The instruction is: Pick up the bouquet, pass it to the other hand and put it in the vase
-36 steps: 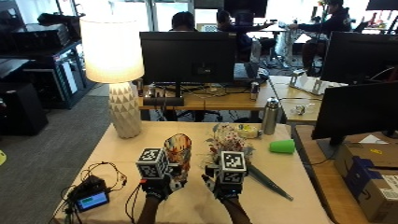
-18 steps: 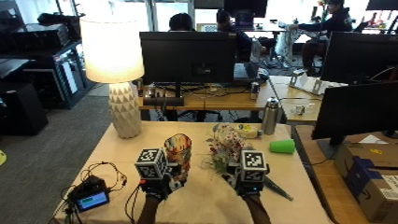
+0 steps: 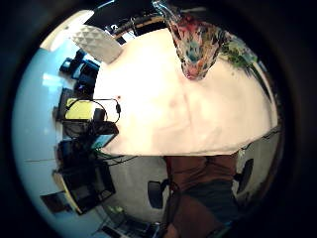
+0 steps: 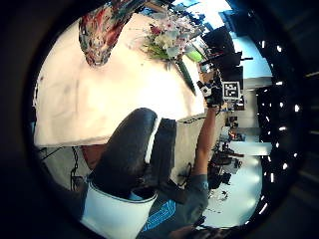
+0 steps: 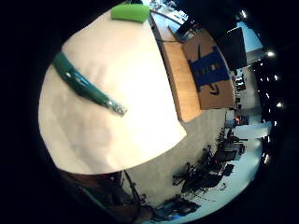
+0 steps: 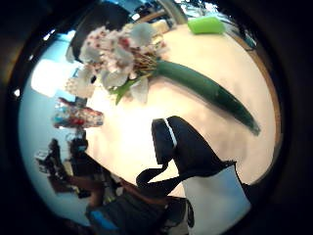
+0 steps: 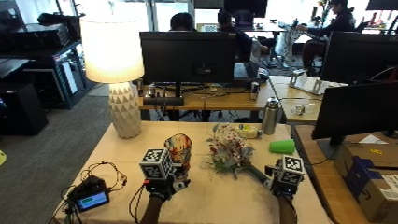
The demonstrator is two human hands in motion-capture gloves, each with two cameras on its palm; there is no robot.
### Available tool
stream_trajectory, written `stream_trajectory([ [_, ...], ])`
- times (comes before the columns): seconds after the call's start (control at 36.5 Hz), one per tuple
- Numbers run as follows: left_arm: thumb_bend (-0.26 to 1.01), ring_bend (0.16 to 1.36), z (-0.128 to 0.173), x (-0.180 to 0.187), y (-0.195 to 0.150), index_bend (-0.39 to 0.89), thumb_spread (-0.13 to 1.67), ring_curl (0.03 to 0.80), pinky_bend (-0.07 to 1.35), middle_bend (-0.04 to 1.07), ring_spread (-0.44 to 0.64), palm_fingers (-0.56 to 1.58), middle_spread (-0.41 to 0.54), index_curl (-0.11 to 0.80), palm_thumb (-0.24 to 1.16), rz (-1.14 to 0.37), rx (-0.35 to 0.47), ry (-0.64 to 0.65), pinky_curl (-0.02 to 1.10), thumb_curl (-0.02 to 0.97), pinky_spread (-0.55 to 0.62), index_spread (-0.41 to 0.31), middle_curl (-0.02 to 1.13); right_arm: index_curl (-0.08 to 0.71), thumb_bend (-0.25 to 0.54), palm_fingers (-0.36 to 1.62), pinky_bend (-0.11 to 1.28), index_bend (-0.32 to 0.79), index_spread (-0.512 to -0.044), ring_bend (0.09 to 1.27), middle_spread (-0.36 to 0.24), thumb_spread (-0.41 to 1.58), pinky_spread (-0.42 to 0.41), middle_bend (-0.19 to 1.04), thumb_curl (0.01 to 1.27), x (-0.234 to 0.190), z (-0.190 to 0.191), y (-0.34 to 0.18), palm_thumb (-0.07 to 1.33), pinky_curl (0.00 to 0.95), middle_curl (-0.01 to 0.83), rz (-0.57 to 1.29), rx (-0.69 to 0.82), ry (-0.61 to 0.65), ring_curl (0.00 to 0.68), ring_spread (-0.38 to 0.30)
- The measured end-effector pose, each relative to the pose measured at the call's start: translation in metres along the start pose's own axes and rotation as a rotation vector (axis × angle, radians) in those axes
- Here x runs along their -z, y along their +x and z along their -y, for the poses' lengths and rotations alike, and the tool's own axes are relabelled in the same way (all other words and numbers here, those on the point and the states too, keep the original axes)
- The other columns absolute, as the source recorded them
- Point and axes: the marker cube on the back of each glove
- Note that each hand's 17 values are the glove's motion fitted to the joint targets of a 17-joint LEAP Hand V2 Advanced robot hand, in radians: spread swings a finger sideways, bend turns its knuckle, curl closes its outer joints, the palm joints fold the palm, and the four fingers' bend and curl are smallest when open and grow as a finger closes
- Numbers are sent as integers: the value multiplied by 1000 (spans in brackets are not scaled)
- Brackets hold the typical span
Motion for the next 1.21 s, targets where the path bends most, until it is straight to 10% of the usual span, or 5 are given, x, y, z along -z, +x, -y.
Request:
stream_trajectory([
  [0.3, -21, 538, 4, -8, -7, 139, 1060, 236, 353, 196, 439, 118, 114, 271, 93, -16, 9, -27, 303, 261, 503, -97, 309, 139, -5, -64, 650, 99, -347, 305, 83, 1112, 316, 200, 293, -80, 24, 25, 519, 349, 281, 136, -100, -224, 221, 220],
  [0.66, -24, 542, 3, -9, -9, 141, 1066, 240, 351, 196, 440, 113, 115, 274, 89, -25, 10, -46, 316, 269, 504, -96, 321, 304, 67, 706, 411, 435, -308, 364, -67, 1154, 278, 257, 353, -72, 24, 13, 768, 274, 326, 29, -59, -34, 245, 69],
  [0.82, -23, 544, 2, -7, -9, 142, 1068, 243, 351, 193, 441, 110, 115, 276, 88, -24, 14, -43, 320, 271, 504, -96, 325, 256, 66, 1318, 643, 81, -284, 668, -133, 1055, -64, 421, 405, -68, 29, 8, 856, 366, 409, -53, -33, 62, 371, -121],
  [1.21, -21, 549, 14, 7, -2, 141, 1068, 247, 349, 194, 440, 110, 115, 280, 98, -58, -18, -1, 327, 276, 505, -96, 331, 333, -7, 1418, 735, 192, -268, 958, -174, 806, -242, 679, 525, -23, 13, 0, 937, 461, 540, 218, -137, 240, 532, -182],
])
